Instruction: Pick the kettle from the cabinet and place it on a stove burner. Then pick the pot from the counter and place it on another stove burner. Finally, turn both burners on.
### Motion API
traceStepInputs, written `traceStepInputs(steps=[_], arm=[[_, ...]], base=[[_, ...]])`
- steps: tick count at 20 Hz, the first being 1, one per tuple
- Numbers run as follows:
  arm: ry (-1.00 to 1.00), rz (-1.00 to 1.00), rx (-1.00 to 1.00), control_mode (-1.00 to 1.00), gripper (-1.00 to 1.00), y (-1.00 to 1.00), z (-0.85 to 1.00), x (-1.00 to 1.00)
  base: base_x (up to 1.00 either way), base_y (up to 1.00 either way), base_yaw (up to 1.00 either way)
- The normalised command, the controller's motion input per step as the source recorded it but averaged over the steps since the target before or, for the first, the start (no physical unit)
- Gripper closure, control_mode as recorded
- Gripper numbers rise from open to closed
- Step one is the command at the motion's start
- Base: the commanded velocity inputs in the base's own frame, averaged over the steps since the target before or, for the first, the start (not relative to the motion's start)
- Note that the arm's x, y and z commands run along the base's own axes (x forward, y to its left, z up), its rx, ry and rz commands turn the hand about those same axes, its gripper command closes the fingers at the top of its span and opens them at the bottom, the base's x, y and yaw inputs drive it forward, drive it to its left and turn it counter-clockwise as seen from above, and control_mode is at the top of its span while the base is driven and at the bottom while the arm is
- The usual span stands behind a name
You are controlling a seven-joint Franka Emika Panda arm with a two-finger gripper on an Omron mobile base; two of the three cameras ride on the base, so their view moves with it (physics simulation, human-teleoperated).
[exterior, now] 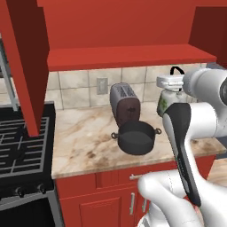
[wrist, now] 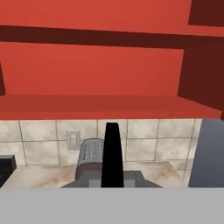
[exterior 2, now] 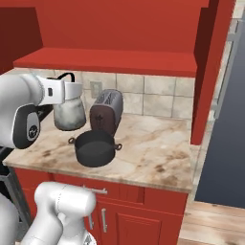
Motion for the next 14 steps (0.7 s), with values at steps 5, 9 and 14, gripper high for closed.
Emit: traceStepInputs(steps=[5, 9, 14], arm=[[0.00, 0.00, 0.00, 1.00, 1.00, 0.00, 0.00, 0.00], [0.00, 0.00, 0.00, 1.00, 1.00, 0.00, 0.00, 0.00], [0.00, 0.00, 0.00, 1.00, 1.00, 0.00, 0.00, 0.00]], base=[[-0.56, 0.24, 0.00], [-0.47, 0.45, -0.01], [-0.32, 0.61, -0.09]])
